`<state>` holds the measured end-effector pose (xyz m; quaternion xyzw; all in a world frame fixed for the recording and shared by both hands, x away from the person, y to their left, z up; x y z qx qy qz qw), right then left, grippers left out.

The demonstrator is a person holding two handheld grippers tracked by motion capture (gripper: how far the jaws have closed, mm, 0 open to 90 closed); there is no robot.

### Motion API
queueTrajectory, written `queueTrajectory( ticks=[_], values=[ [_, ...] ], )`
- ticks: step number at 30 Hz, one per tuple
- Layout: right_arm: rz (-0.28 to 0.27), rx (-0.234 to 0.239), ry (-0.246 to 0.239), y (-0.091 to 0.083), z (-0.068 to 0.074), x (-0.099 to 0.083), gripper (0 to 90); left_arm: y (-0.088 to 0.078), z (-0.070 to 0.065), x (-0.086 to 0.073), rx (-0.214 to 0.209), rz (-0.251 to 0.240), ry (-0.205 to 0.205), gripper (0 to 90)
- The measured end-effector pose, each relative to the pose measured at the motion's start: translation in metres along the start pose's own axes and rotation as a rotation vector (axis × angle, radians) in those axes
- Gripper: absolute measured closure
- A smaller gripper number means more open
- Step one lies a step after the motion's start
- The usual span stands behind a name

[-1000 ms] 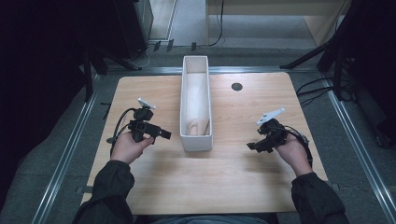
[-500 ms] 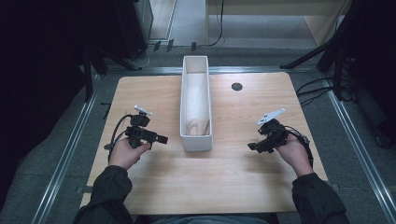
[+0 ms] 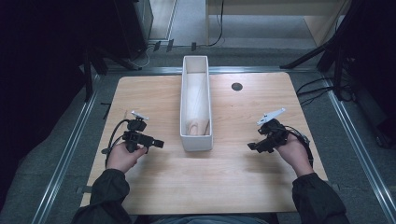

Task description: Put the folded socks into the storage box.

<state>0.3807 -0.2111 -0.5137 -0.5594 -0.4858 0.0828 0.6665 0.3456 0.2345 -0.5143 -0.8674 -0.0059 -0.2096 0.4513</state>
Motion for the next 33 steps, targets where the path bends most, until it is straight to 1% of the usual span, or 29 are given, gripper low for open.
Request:
queueTrajectory(
  ticks=[4,9,11,12,14,15,16,18,23,26,33],
  values=[
    [0.001,0.002,0.001,0.0,0.0,0.0,20.7,-0.001,0.004,-0.005,0.001,0.003,0.006,35.1],
    [0.0,0.003,-0.002,0.0,0.0,0.0,20.7,-0.003,0.009,-0.01,0.006,-0.003,-0.005,34.5],
    [0.001,0.003,-0.004,0.0,0.0,0.0,20.7,-0.005,0.013,-0.012,0.006,-0.011,-0.014,34.5],
    [0.003,0.003,-0.003,0.0,0.0,0.0,20.6,-0.007,0.017,-0.013,0.011,-0.018,-0.026,34.5],
    [0.006,0.004,-0.006,0.001,0.0,0.0,20.6,-0.008,0.021,-0.014,0.019,-0.028,-0.037,34.5],
    [0.006,0.004,-0.006,0.001,0.0,0.0,20.6,-0.008,0.021,-0.014,0.019,-0.028,-0.037,34.5],
    [0.008,0.005,-0.006,0.001,0.001,0.0,20.7,-0.008,0.025,-0.013,0.019,-0.032,-0.042,34.5],
    [0.011,0.004,-0.007,0.001,0.002,0.0,20.7,-0.007,0.028,-0.013,0.019,-0.031,-0.055,34.5],
    [0.012,0.005,-0.012,0.002,0.002,0.001,20.7,-0.005,0.03,-0.013,0.016,-0.021,-0.057,34.1],
    [0.02,0.005,-0.023,0.003,0.003,0.001,20.6,-0.005,0.029,-0.013,0.013,-0.019,-0.054,33.9],
    [0.023,0.009,-0.03,0.004,0.004,0.002,20.6,-0.004,0.029,-0.013,0.017,-0.019,-0.045,33.7]
  ],
)
Point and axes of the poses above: each handheld gripper's, and its own axes: y roughly forward along the jaws, x roughly out of its top, z roughly to its left, the point moved 2 cm from there along y, roughly forward along the jaws, and after that the axes turned 10 degrees about -x, right-handed, at the moved point
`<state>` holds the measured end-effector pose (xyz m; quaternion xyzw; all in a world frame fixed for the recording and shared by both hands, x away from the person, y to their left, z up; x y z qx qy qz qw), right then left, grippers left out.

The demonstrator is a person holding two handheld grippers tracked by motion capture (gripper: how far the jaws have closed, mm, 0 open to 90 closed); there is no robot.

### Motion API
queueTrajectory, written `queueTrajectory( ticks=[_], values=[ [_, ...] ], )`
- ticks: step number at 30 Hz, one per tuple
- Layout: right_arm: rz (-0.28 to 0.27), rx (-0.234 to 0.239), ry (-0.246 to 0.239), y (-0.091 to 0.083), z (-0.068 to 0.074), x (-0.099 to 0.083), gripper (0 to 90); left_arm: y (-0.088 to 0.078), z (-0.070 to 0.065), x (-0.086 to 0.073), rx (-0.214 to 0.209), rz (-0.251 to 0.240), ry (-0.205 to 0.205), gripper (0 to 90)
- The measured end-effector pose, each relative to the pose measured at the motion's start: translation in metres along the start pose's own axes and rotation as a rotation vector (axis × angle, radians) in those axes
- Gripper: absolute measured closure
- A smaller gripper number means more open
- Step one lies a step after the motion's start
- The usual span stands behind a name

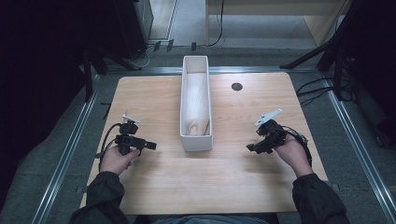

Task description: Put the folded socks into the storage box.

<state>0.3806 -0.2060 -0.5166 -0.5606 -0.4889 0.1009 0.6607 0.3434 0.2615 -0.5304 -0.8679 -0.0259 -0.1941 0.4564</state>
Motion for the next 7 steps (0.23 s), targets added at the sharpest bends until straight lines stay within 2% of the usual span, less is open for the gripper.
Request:
queueTrajectory(
  ticks=[5,7],
  values=[
    [0.015,0.001,0.004,0.0022,0.0001,-0.0006,18.4,0.0027,-0.0015,0.0,0.006,0.011,0.014,33.5],
    [0.02,-0.008,0.008,0.0032,0.0,-0.0008,16.7,0.0053,-0.0033,0.0005,0.024,0.008,0.025,33.7]
  ],
)
Point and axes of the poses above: each handheld gripper's, and its own axes: y roughly forward along the jaws, x roughly out of its top, z roughly to its left, the point moved 2 cm from there along y, roughly forward along the jaws, and after that the axes turned 10 degrees about -x, right-handed, at the moved point
